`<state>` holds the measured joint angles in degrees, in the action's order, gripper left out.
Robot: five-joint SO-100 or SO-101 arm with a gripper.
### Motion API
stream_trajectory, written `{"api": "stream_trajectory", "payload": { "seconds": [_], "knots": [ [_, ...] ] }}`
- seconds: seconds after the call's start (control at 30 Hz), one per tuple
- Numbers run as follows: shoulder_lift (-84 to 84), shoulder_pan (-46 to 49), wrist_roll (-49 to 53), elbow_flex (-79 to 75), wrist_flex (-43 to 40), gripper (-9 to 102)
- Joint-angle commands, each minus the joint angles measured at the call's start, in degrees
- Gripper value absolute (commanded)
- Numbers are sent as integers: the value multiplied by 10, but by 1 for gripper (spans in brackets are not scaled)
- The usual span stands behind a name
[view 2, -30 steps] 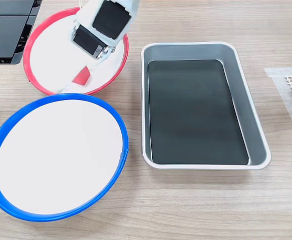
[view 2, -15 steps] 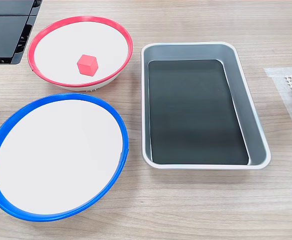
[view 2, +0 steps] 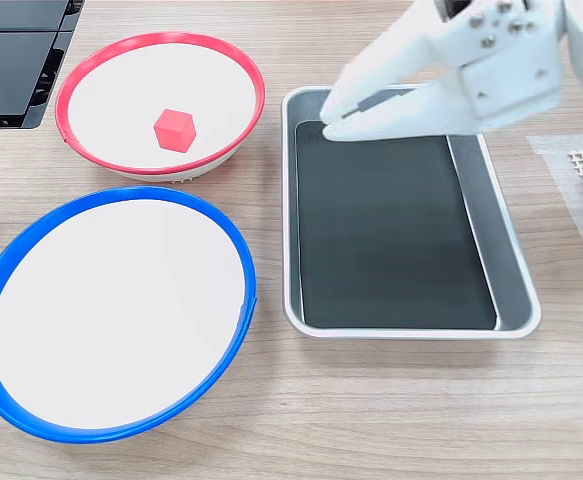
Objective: Move a red block from tray to red dish
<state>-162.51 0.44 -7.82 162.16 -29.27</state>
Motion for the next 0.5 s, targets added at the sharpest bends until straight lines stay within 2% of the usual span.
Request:
{"api": "stream_trajectory", "payload": {
  "seconds": [0.0,0.2,0.3,0.33,0.47],
  "knots": [
    [-122,2,6,52,-91,0],
    [-203,23,27,110,-138,0],
    [-220,29,27,111,-179,0],
    [-243,29,26,111,-226,0],
    [-282,31,25,111,-278,0]
  ]
}}
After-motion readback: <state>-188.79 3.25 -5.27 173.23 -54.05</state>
